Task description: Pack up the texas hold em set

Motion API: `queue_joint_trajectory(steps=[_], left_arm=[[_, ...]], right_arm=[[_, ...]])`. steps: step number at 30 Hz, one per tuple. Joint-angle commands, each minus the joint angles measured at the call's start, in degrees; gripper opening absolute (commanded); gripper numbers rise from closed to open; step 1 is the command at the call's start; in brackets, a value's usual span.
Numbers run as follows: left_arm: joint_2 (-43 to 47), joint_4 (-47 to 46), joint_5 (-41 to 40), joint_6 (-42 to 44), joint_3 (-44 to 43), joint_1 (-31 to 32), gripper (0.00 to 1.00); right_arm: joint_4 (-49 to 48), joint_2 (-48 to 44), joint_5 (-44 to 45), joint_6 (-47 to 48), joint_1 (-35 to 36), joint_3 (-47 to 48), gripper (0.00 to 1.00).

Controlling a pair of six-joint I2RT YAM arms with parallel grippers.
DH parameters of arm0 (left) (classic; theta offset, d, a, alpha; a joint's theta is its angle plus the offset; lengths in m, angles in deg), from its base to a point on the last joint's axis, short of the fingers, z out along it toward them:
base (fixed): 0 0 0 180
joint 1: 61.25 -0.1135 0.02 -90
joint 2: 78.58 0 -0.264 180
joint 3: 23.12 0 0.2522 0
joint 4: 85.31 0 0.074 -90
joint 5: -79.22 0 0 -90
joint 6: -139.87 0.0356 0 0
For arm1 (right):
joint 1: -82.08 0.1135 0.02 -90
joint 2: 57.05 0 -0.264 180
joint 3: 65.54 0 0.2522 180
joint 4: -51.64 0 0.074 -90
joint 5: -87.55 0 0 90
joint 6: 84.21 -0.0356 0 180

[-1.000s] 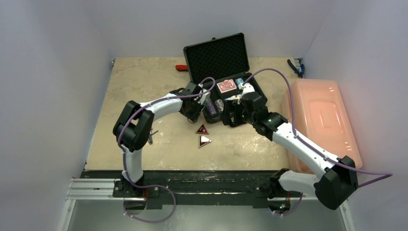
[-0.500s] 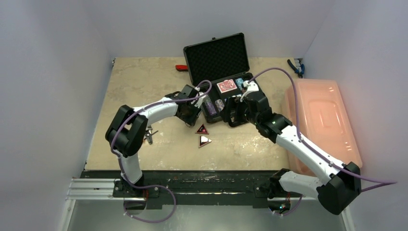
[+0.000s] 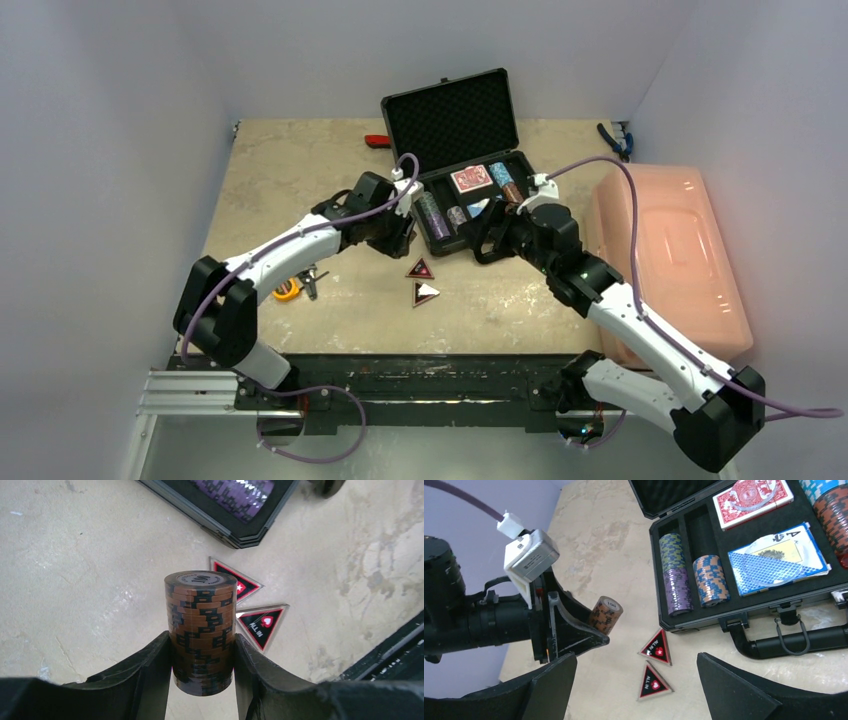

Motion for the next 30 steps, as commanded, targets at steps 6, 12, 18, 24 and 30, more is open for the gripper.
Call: queue_joint_trajectory(steps=[6, 12, 18, 24, 30], left_arm=[[9.7, -5.1, 6.8, -5.1, 0.7, 3.0, 0.00], [13.5, -6.5, 8.5, -7.1, 1.1, 4.9, 0.00], [15.4, -6.3, 8.7, -8.1, 0.2, 6.5, 0.00], [15.3, -6.8, 8.5, -8.7, -0.9, 8.0, 0.00], [14.6, -8.5, 8.2, -10.0, -1.9, 9.1, 0.00]], right_arm=[[-8.8, 0.3, -5.5, -9.8, 0.1, -2.4, 0.98], [-10.3, 0.8, -7.0, -13.6, 0.1, -3.6, 0.97], [-12.4, 2.4, -8.5, -15.3, 0.1, -3.0, 0.96], [-14.2, 4.5, -11.8, -16.3, 0.1, -2.0, 0.95], [-15.6, 5.4, -13.6, -17.2, 0.1, -2.0, 0.94]])
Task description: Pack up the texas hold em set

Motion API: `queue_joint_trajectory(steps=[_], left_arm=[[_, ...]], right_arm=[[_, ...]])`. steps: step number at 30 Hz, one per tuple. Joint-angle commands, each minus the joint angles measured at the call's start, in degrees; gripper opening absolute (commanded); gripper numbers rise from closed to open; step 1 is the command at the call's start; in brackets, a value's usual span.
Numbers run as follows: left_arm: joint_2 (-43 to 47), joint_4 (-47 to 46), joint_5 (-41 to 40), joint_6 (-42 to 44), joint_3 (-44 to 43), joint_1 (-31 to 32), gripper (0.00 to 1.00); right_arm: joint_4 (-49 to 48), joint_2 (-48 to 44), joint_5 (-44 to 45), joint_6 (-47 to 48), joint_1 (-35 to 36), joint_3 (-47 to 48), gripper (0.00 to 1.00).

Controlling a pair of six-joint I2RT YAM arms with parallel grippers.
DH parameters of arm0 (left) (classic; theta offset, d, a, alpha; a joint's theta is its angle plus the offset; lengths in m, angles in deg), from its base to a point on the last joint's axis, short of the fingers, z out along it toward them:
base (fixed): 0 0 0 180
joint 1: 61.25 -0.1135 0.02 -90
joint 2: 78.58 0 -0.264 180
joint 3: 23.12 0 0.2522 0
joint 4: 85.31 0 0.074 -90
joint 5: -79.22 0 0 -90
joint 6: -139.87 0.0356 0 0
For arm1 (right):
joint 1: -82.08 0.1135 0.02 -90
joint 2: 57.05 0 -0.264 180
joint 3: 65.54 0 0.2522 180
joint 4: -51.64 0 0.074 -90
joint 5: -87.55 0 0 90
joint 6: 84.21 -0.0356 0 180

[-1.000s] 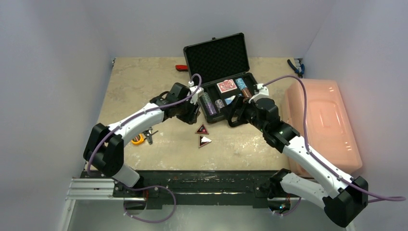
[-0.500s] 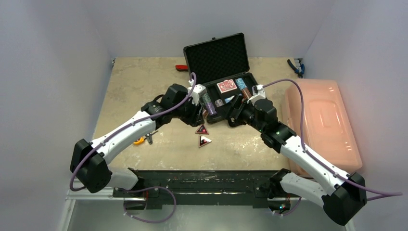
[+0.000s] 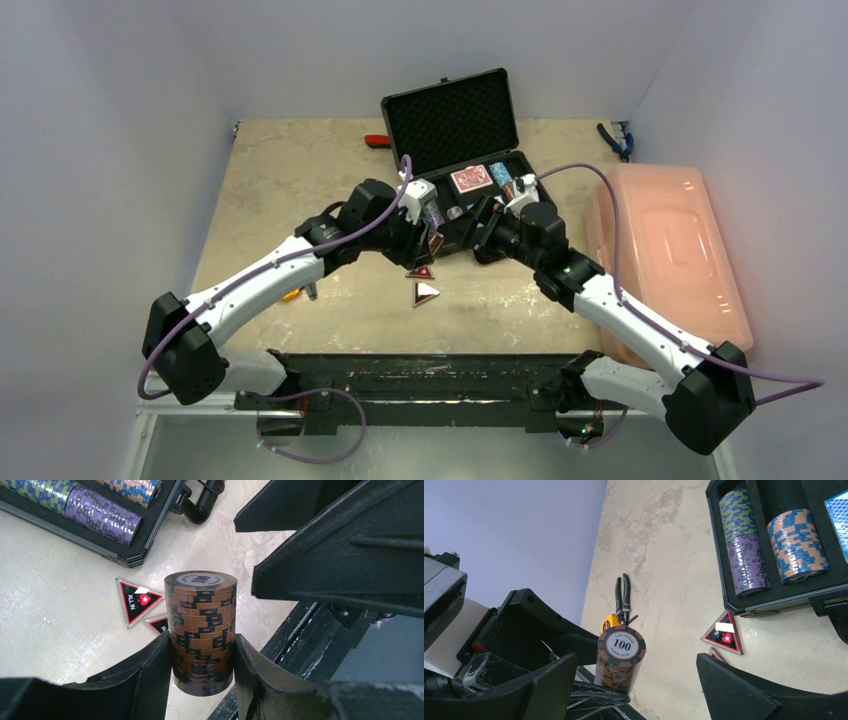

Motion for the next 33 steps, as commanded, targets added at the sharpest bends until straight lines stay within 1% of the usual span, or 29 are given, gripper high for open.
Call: queue_joint_trajectory(steps=[1, 6, 12, 17, 23, 29, 33], left_arm=[[1.2, -6.9, 1.3, -2.2, -3.3, 1.0, 0.00], [-0.2, -7.7, 1.2, -2.7, -4.9, 2.1, 0.00], [-1.7, -8.3, 0.6, -3.0, -6.7, 3.3, 0.00], [-2.6, -9.0, -0.2, -3.3, -7.5, 3.9, 0.00], [-2.7, -9.8, -1.0, -3.7, -7.9, 4.3, 0.00], [-2.9, -10.9, -1.3, -4.4, -8.1, 4.4, 0.00], [-2.9, -11.4, -1.4, -4.5, -8.1, 4.5, 0.00]], right_arm=[[-4.0, -0.1, -2.4, -1.6, 0.1, 1.4, 0.94], [-6.0, 0.4, -4.3, -2.5, 0.1, 0.7, 0.90], [-7.1, 0.6, -4.6, -3.4, 0.1, -0.1, 0.82], [-7.6, 0.7, -4.7, -4.1, 0.2, -0.6, 0.73], [-6.6, 0.9, -4.3, -4.1, 0.1, -0.8, 0.68], [-6.5, 1.1, -4.4, -4.3, 0.1, -1.4, 0.65], [-6.8, 1.3, -4.6, -4.3, 0.1, -1.4, 0.59]])
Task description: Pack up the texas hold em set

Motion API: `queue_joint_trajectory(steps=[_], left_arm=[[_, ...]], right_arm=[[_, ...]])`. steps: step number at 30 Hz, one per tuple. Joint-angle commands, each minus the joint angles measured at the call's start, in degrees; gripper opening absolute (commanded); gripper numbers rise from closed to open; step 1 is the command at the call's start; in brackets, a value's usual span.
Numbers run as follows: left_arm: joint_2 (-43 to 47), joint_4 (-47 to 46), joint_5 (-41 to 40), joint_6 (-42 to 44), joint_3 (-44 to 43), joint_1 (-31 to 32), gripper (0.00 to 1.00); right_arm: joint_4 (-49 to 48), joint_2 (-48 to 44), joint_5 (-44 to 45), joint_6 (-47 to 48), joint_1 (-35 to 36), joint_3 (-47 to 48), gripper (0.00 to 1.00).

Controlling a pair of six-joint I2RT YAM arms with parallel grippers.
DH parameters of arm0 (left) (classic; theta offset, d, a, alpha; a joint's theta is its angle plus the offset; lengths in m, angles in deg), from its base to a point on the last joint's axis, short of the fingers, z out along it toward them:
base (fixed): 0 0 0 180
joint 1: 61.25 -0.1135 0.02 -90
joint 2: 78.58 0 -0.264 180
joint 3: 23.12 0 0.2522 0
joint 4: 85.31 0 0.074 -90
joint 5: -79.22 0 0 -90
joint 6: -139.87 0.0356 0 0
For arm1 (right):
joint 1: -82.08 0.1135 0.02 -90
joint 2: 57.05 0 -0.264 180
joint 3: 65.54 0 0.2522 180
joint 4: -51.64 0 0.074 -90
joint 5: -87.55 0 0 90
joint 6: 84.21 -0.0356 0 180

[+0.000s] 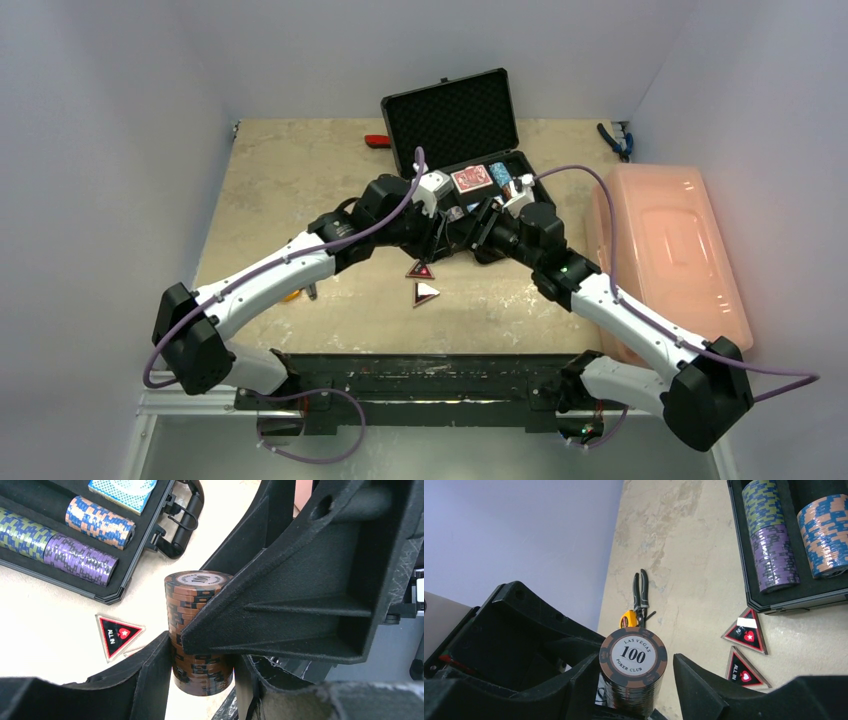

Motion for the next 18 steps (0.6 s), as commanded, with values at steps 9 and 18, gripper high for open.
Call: queue_joint_trajectory(steps=[9, 18], left_arm=[[0.1, -7.6, -0.1, -0.9, -3.7, 0.8, 0.00], [0.7, -8.6, -2.1, -1.4, -2.8, 1.1, 0.16]], right_arm=[[-2.6, 0.9, -1.3, -0.3, 0.1, -0.4, 0.52], [-2.5, 0.6, -0.7, -0.4, 0.1, -0.3, 0.07]])
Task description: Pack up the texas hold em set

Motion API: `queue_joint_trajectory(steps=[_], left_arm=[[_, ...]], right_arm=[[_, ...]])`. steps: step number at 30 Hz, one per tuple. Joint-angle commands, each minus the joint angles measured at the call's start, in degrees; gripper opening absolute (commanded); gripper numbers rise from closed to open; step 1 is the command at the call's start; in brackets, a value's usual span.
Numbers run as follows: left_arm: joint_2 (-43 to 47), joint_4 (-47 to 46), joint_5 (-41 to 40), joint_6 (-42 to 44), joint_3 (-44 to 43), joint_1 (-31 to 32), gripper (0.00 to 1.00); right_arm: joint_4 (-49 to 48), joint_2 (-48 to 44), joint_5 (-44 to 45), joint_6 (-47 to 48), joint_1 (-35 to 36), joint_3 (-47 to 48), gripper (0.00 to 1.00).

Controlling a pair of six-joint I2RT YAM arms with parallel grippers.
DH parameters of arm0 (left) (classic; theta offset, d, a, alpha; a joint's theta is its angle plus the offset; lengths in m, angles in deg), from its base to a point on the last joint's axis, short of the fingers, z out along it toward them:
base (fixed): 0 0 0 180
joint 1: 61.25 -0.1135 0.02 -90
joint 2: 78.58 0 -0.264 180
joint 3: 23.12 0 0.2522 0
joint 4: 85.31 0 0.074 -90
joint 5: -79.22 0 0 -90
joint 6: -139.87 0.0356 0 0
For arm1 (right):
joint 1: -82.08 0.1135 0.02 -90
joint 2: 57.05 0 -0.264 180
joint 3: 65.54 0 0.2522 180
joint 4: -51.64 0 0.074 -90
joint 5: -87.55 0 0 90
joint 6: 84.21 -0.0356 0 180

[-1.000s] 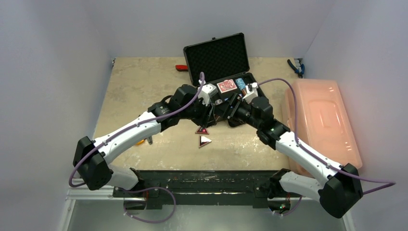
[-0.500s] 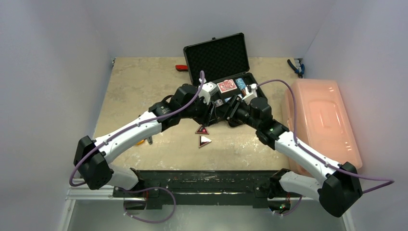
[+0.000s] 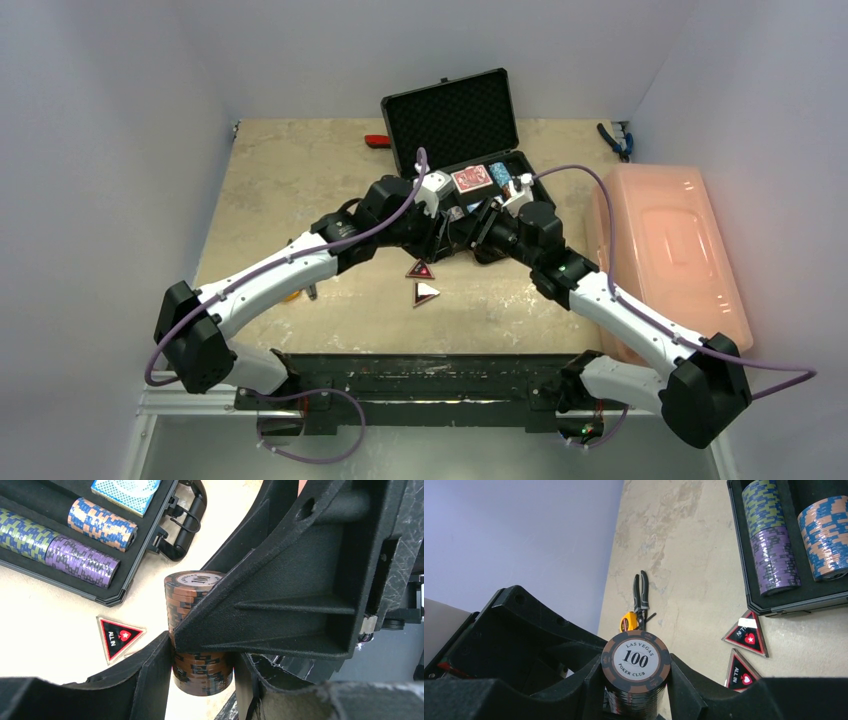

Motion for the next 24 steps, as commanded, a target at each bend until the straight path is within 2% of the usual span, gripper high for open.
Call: queue_joint_trajectory(steps=[1, 4, 8, 10, 13, 19, 22, 24], left_arm=[[1.4, -7.6, -1.0, -1.0, -2.6, 0.5, 0.21], [1.9, -7.9, -1.8, -0.9, -1.9, 0.6, 0.39], [3.4, -8.2, -4.1, -1.2, -0.3, 0.6, 0.71], [4.0, -8.0, -5.0, -1.2, 0.2, 0.6, 0.80], [4.9, -7.8, -5.9, -1.2, 1.3, 0.5, 0.87], [7.8, -5.2, -8.6, -0.9, 3.1, 0.6, 0.93], [11.6, 0.1, -11.8, -0.9, 3.5, 0.6, 1.00], [13.5, 4.1, -14.8, -0.9, 2.9, 0.5, 1.00]], right_arm=[[-1.4, -0.4, -0.5, 0.1, 0.2, -0.3, 0.00], [-1.1, -0.7, -0.1, 0.4, 0.2, -0.2, 0.00], [-0.3, -1.2, 0.9, 1.2, 0.2, 0.5, 0.00], [0.6, -1.5, 1.6, 1.8, 0.2, 1.1, 0.00], [1.8, -1.7, 2.7, 3.1, 0.1, 2.3, 0.00], [4.1, -1.8, 5.0, 5.7, 0.2, 4.5, 0.00], [6.0, -1.2, 6.7, 8.7, 0.2, 7.0, 0.00], [7.0, -0.4, 7.6, 10.6, 0.2, 8.8, 0.00]])
